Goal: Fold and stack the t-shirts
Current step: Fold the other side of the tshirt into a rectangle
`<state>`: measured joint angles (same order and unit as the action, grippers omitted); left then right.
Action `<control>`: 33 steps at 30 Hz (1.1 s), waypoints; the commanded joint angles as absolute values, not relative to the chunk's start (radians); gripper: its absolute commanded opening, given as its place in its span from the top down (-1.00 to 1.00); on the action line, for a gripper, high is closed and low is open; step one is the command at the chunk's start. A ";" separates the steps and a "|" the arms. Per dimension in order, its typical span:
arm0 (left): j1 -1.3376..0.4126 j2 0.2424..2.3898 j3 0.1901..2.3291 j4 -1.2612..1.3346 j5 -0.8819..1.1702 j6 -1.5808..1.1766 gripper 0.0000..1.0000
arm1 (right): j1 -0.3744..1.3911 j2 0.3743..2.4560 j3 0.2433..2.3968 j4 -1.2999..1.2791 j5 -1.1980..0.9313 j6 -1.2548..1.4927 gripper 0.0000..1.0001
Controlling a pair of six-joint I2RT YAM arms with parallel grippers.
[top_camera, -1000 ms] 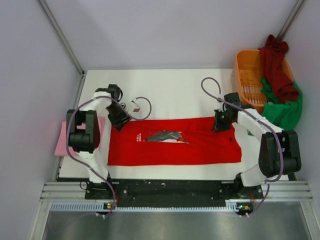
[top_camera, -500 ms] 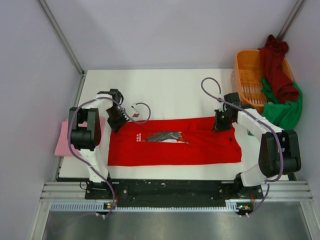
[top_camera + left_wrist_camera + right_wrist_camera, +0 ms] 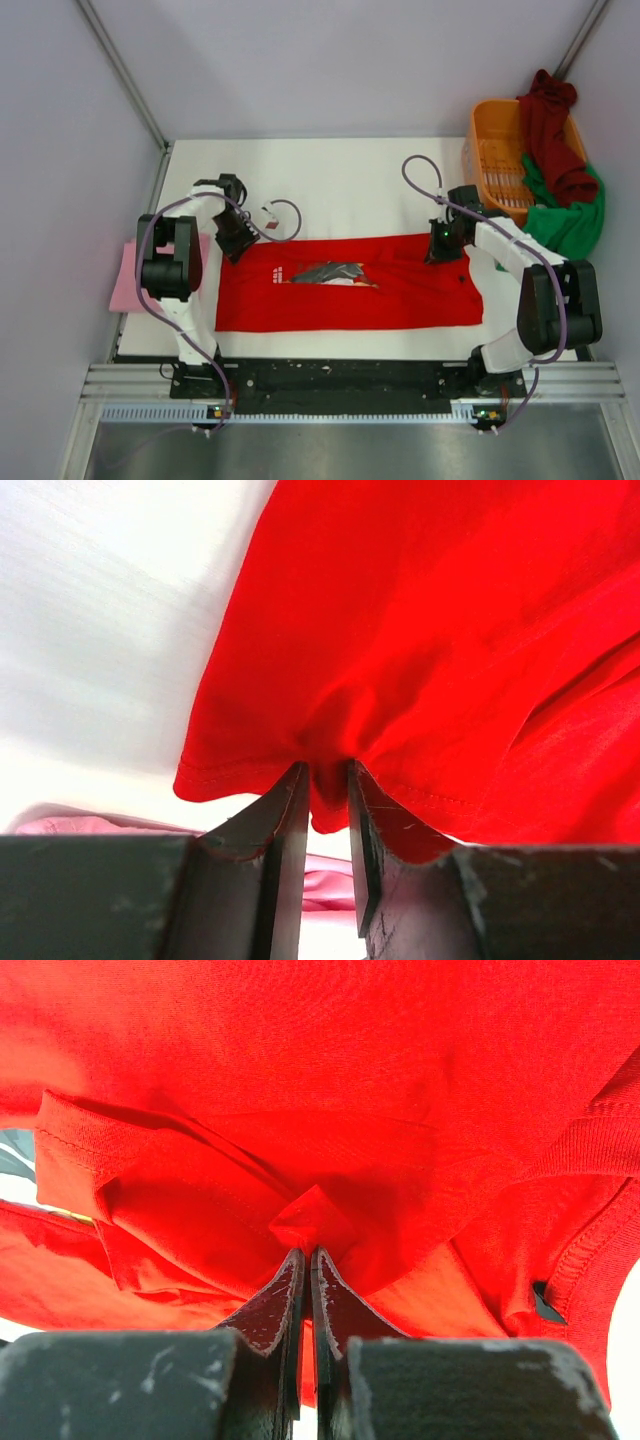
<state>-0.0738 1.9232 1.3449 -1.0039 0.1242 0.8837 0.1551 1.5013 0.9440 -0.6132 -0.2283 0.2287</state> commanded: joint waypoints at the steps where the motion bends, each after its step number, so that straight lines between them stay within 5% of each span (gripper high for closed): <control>1: -0.074 1.890 1.370 -0.997 0.124 0.862 0.49 | 0.160 1.503 0.974 -0.594 -0.213 0.212 1.00; 9: -0.074 1.884 1.351 -1.037 0.143 0.879 1.00 | 0.160 1.506 0.974 -0.594 -0.204 0.209 1.00; 27: -0.074 1.726 1.408 -0.974 0.164 0.887 0.99 | 0.149 1.468 0.996 -0.620 -0.135 0.206 1.00; 33: -0.075 1.834 1.404 -1.008 0.160 0.884 0.65 | 0.149 1.479 0.989 -0.620 -0.155 0.201 1.00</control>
